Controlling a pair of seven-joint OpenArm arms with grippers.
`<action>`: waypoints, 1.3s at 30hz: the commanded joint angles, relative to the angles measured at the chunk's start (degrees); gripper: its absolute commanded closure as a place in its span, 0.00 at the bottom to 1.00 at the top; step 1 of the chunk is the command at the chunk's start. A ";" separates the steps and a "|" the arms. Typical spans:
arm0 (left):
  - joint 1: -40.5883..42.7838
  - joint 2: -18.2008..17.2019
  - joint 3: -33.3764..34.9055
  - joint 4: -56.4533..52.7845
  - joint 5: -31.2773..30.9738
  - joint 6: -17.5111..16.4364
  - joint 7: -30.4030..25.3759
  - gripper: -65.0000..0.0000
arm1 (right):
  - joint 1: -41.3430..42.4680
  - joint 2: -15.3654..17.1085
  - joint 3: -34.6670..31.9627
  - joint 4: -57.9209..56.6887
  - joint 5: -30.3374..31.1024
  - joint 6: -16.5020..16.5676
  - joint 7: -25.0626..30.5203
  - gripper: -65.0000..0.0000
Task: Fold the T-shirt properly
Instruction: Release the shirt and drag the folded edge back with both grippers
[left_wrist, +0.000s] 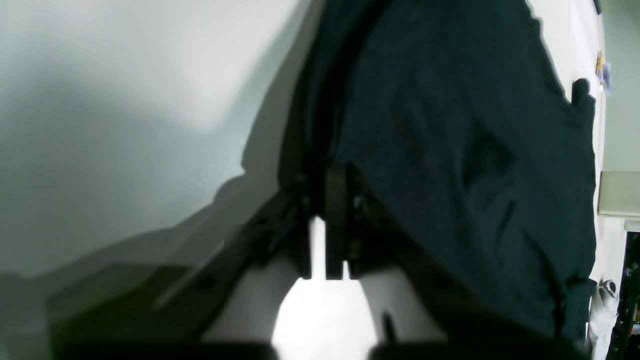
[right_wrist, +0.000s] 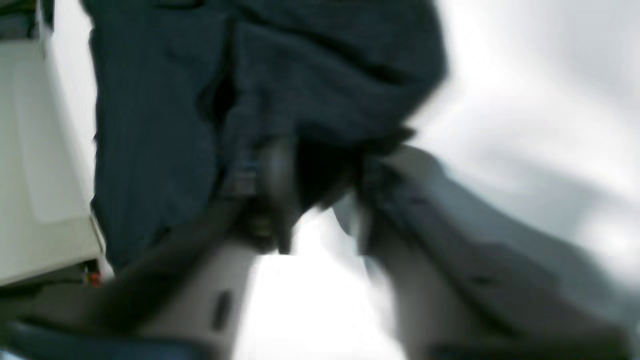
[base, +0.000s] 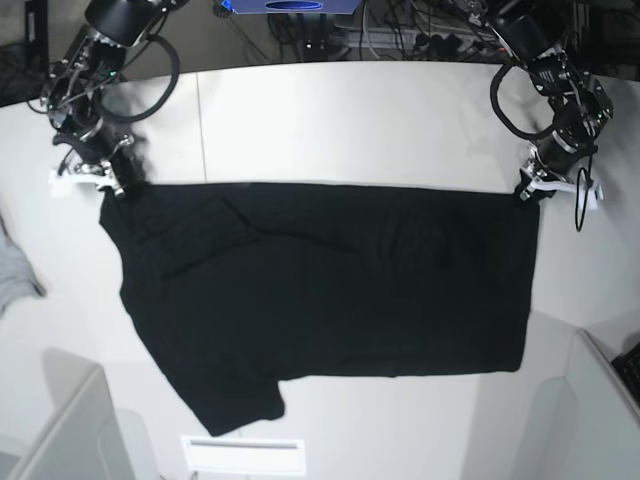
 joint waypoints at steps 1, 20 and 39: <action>0.16 -0.77 0.19 0.71 1.00 0.48 1.03 1.00 | -0.16 0.46 0.02 0.16 -1.61 -0.80 -1.25 0.99; 10.62 -2.36 -0.16 13.81 0.73 0.21 9.56 1.00 | -12.90 0.37 0.20 12.29 -0.56 -0.80 -1.43 1.00; 23.81 -2.18 -0.25 20.49 0.73 0.12 9.38 1.00 | -25.04 0.46 0.20 13.00 7.18 -0.71 -3.54 1.00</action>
